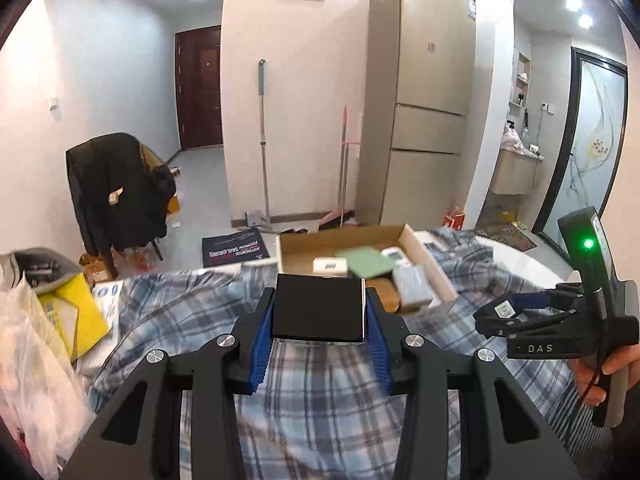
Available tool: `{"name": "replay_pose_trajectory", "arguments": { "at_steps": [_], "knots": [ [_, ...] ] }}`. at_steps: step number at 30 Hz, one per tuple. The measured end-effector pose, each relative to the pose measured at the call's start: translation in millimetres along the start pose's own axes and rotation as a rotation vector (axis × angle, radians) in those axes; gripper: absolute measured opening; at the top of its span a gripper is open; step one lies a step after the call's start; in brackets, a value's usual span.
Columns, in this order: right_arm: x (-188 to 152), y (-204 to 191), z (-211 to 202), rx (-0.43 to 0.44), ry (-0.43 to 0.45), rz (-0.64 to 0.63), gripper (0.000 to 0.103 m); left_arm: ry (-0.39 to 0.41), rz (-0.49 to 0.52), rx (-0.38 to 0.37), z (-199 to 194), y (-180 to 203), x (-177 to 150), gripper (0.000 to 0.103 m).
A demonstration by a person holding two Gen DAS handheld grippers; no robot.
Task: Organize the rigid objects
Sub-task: 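Carry both black cases over the cardboard box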
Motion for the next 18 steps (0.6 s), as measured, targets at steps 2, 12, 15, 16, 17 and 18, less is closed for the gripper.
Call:
{"name": "replay_pose_trajectory", "arguments": {
  "at_steps": [2,12,15,16,17,18],
  "knots": [
    [12,0,-7,0.004,0.026,-0.001,0.067,0.009,-0.004,-0.012,2,5,12,0.044],
    [61,-4,-9,0.027,0.127,0.019,0.067,0.066,-0.067,-0.055,32,15,62,0.044],
    [74,3,6,0.045,0.099,0.066,0.067,0.06,-0.065,-0.019,52,21,76,0.044],
    [80,4,8,0.052,0.104,0.075,0.067,0.063,-0.067,0.018,59,22,80,0.044],
    [86,4,11,0.056,0.114,0.083,0.067,0.068,-0.074,0.054,66,22,82,0.044],
    [91,4,13,0.054,0.123,0.095,0.067,0.073,-0.088,0.071,74,21,85,0.044]
  ]
}}
Point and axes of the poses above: each gripper's, at about its wrist camera, not at the fingertips, and z roughly the way its jaws point, y to its right, x to its top, the point moved 2 cm from there along z, roughly the way its jaws point, and after that the axes turned 2 degrees about x, right-handed, at the moved point
